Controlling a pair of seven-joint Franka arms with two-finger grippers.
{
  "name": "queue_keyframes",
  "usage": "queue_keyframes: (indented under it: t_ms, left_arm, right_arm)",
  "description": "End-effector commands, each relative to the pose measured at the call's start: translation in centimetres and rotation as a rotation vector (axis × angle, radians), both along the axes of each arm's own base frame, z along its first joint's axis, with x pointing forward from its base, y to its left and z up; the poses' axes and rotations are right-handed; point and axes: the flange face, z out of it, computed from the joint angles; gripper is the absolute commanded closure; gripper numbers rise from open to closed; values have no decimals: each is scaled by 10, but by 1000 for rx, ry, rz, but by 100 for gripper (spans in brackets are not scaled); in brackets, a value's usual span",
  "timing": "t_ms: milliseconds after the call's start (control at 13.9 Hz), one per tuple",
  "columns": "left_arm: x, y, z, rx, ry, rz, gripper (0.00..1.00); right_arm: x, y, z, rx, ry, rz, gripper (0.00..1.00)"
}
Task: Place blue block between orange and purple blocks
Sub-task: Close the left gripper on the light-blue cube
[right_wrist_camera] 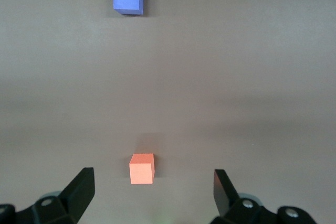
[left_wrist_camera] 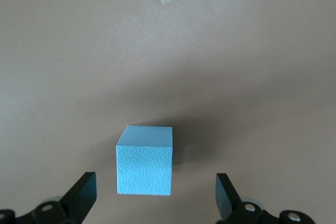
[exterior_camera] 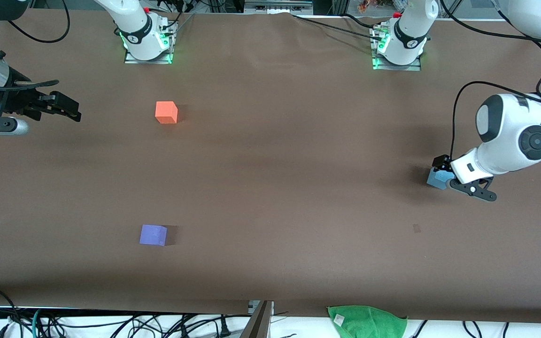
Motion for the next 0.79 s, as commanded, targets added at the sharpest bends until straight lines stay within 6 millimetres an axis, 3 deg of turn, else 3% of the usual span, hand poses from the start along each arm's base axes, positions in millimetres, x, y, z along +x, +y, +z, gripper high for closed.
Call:
queue_keyframes:
  t_ms: [0,144,433,577,722]
  left_arm:
    - [-13,10,-24,25,-55,-40,0]
    - [-14,26,-42,43,-61,-50,0]
    - [-25,40,-76,24,-38,-20,0]
    - [-27,39,-79,17,-30,-12,0]
    - [-23,38,-70,20,-39,-14,0]
  right_arm:
    - [1,0,6,8,-8,-4,0]
    - [1,0,6,8,-8,-4,0]
    - [1,0,6,8,-8,-4,0]
    - [1,0,6,8,-8,-4,0]
    - [1,0,6,8,-8,-4,0]
